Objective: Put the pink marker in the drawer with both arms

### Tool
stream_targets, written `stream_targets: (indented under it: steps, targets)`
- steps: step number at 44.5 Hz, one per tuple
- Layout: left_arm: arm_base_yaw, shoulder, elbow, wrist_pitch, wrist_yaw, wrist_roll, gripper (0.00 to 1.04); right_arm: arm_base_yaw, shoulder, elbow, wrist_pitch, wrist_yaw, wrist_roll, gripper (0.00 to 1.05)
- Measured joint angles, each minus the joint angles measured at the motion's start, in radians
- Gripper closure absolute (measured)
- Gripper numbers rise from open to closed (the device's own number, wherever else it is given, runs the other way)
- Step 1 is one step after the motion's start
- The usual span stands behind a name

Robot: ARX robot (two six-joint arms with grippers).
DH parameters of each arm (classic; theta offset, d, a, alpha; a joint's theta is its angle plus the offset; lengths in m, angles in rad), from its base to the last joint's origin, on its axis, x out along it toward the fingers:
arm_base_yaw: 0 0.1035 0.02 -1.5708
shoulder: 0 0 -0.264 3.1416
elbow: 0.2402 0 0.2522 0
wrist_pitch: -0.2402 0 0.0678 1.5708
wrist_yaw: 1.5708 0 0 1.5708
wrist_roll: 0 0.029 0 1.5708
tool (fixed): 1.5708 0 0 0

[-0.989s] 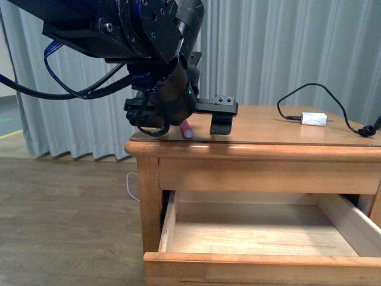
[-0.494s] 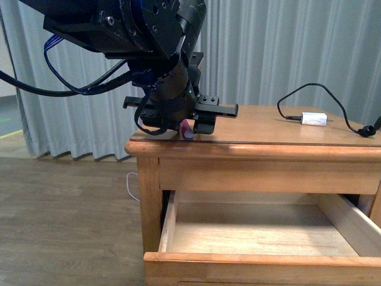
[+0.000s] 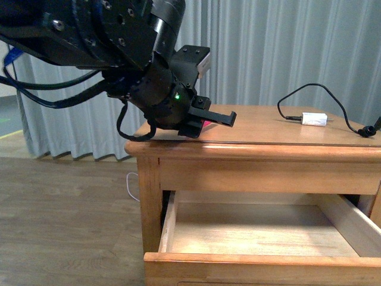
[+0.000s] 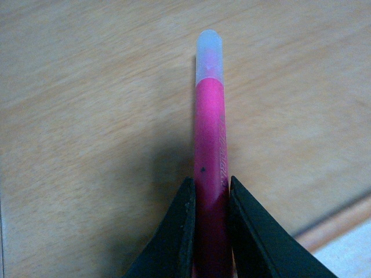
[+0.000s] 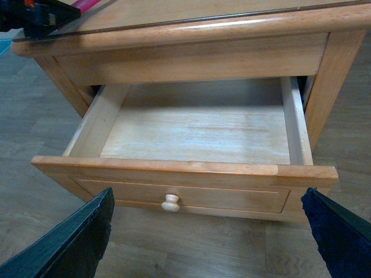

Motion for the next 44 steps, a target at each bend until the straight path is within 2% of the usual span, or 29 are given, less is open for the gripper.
stream_targets:
  steps: [8,17,25,44]
  targets:
    - [-0.014,-0.216,-0.208,0.078,0.185,0.146,0.91,0.000,0.000,0.000,0.000,0.000,0.000,0.08]
    - [-0.035,-0.326,-0.347,0.095,0.295,0.272,0.91,0.000,0.000,0.000,0.000,0.000,0.000,0.08]
    - [-0.051,-0.293,-0.416,0.138,0.278,0.354,0.91,0.000,0.000,0.000,0.000,0.000,0.000,0.08]
    - [-0.087,-0.093,-0.415,0.234,0.213,0.366,0.91,0.000,0.000,0.000,0.000,0.000,0.000,0.08]
